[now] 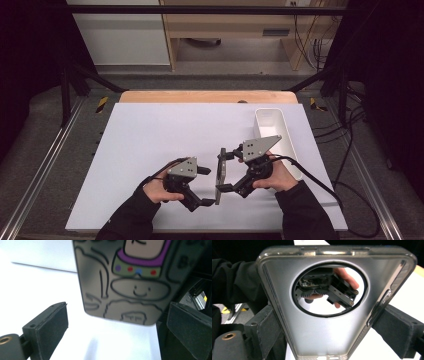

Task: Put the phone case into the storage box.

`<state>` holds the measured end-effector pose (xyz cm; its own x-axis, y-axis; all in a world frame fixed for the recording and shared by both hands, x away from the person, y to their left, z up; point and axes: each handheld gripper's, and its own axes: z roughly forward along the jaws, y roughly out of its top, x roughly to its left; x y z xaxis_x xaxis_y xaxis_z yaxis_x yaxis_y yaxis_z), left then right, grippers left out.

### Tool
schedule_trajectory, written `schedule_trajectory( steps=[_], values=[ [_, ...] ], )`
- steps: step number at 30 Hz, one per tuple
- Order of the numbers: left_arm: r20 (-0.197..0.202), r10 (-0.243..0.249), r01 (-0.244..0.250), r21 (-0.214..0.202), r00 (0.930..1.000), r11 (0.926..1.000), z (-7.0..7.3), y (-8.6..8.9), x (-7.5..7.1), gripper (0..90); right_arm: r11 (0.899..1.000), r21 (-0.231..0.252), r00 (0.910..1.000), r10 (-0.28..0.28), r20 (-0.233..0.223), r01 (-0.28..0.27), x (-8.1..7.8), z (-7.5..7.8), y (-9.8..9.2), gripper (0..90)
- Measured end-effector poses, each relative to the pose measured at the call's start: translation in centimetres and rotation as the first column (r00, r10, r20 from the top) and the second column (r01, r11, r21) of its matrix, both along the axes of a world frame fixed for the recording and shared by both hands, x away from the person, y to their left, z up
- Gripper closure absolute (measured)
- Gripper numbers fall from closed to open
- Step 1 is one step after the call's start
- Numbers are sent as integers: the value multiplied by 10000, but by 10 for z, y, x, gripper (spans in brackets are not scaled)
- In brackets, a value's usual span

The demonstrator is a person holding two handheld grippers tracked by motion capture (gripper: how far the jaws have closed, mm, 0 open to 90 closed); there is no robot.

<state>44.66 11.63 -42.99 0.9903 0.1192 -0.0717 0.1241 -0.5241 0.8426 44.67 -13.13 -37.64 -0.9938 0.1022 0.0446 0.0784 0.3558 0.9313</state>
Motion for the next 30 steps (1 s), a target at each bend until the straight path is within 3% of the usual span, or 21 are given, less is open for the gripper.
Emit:
schedule_trajectory(
  steps=[8,15,18,30],
  values=[
    [254,1040,-1027,-477,9943,9936,5,23,2,24,9961,114,9959,-874,243,871,2,6,-12,118],
    [431,2309,-2264,-912,9720,9698,7,46,5,17,9832,472,9833,-1781,362,1764,3,13,-24,117],
    [451,2841,-2788,-970,9577,9554,6,56,6,21,9742,612,9750,-2196,338,2173,3,15,-31,117],
    [445,4660,-4542,-1592,8837,8766,0,94,7,23,9346,1077,9371,-3456,482,3391,3,27,-47,117]
  ],
)
